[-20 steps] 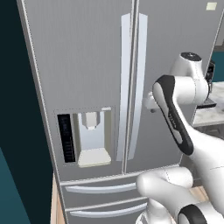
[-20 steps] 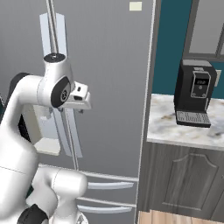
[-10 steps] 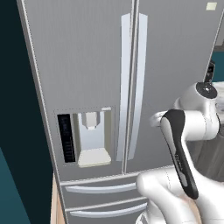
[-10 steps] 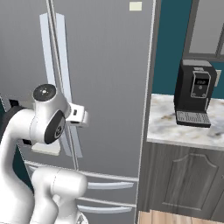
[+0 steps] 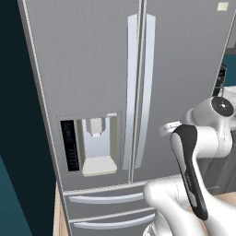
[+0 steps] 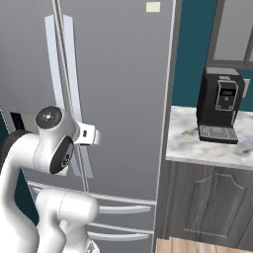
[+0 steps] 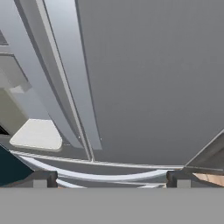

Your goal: Retrieve the apple and peach from the fridge and place them into the bowl on the dining table.

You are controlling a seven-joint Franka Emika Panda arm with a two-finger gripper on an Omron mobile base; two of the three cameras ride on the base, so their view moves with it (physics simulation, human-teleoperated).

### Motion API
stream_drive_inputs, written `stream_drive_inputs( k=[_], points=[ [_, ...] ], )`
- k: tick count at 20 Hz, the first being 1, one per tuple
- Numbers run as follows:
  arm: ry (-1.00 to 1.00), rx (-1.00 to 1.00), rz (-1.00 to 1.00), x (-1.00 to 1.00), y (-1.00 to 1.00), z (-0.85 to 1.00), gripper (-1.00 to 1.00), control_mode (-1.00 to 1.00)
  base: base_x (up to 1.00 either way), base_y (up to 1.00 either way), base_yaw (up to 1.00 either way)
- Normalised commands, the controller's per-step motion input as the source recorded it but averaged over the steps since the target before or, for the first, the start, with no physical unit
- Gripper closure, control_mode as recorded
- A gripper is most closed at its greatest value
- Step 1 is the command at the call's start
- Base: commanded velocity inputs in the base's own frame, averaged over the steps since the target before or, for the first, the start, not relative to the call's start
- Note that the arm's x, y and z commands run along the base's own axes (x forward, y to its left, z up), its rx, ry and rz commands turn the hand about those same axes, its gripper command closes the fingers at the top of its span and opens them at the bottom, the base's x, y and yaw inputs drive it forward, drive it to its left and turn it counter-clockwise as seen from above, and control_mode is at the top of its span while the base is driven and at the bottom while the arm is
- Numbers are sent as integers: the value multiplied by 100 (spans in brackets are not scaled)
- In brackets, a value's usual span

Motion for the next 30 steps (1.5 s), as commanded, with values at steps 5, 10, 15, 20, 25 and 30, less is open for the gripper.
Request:
stream_drive_inputs(
  k=[5,10,15,20,25,30],
  points=[
    [-4,0,0,-16,0,-19,-100,-100,0,0,0],
    [-2,0,0,-49,1,-26,-100,-100,0,0,0],
    [-1,0,0,-52,5,-26,-100,-100,0,0,0],
    [-9,0,0,-27,11,-25,-100,-100,0,0,0],
    [-12,0,0,13,2,-8,-100,-100,0,0,0],
    [-9,3,0,37,-2,0,-100,-100,0,0,0]
  ],
)
